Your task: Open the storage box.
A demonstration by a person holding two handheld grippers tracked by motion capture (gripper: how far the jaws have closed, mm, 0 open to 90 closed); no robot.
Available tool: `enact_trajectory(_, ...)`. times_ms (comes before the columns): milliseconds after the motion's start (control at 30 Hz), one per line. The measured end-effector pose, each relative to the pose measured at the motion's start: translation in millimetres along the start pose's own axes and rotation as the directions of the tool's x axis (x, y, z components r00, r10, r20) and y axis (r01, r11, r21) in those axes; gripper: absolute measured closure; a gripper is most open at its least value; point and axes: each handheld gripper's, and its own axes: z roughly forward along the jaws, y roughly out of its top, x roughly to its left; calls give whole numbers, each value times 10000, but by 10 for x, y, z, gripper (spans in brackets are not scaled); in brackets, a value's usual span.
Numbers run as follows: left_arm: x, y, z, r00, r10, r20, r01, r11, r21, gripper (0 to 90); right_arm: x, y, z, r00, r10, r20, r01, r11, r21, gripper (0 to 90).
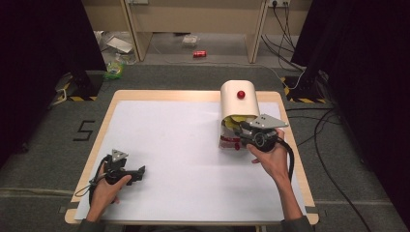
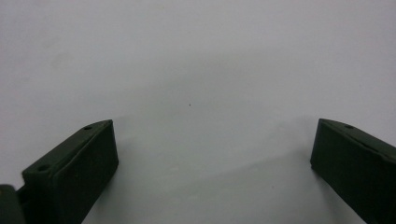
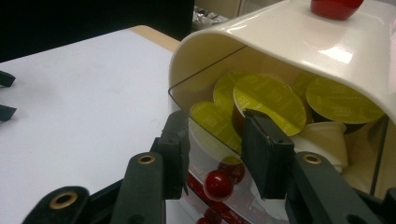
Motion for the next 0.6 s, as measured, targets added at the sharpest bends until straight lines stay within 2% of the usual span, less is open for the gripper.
enact_trajectory(133, 0, -1, 0, 10000, 0, -4, 0, 10000, -2, 0, -39, -1, 5, 9998, 50, -188, -50, 10000, -12, 653)
enact_trajectory(233, 0, -1, -1, 10000, 9, 2, -9, 10000, 4, 0, -40, -5, -11, 9997, -170, -170, 170, 9999, 17, 675)
enact_trajectory(600, 0, -1, -1, 10000, 6, 3, -6, 10000, -4, 0, -30, -4, -73, 9984, -448, -358, 455, 9988, 181, 727)
